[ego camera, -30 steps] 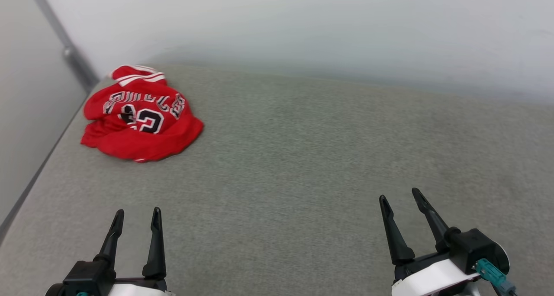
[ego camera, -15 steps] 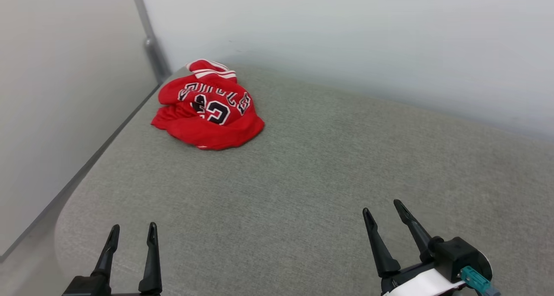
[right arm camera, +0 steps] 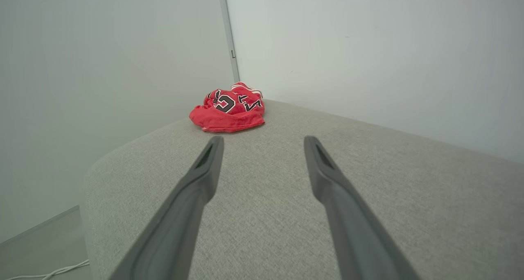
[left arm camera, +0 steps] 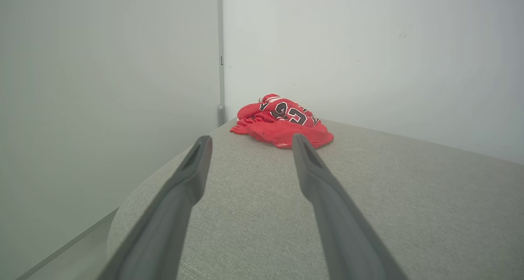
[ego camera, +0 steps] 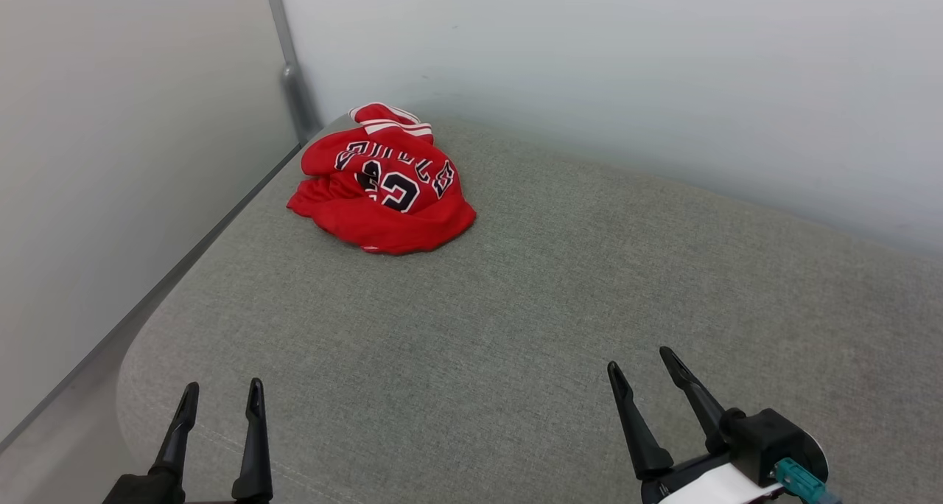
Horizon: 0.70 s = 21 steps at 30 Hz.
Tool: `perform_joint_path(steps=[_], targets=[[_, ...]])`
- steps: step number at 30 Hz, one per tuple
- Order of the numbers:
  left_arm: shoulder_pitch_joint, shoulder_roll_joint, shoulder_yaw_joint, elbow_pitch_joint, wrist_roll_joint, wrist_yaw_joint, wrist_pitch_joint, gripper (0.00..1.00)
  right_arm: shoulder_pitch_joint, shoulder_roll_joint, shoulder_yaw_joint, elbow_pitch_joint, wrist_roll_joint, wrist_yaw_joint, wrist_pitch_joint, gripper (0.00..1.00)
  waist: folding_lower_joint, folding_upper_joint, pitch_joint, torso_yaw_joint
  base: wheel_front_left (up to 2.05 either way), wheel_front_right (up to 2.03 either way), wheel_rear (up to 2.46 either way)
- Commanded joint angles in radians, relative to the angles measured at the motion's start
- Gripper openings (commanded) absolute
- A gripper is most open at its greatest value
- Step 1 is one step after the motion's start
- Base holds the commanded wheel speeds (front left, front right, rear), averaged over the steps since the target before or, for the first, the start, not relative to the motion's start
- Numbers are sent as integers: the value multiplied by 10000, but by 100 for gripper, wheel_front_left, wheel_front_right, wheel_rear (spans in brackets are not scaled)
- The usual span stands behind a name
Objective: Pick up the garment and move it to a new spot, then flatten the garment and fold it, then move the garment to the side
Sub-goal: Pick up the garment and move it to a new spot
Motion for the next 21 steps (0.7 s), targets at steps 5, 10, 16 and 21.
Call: perform_joint_path(steps=[5, 10, 16, 21], targets=[[105, -10, -104, -3, -60, -11, -24, 100, -58, -12, -53, -62, -35, -3, -25, 100, 0, 0, 35, -16, 0, 0, 0], [-132, -11, -143, -1, -234, -11, -24, 100, -46, -14, -204, -220, -143, -3, -25, 100, 0, 0, 314, -160, 0, 0, 0], [-731, -11, -255, -62, -295, -11, -24, 100, -412, -14, -391, -426, -590, -3, -25, 100, 0, 0, 1144, -547, 0, 0, 0], [-1793, 372, -653, 70, -732, -11, -26, 100, -873, -17, -622, -865, -872, -3, -25, 100, 0, 0, 2299, -1046, 0, 0, 0]])
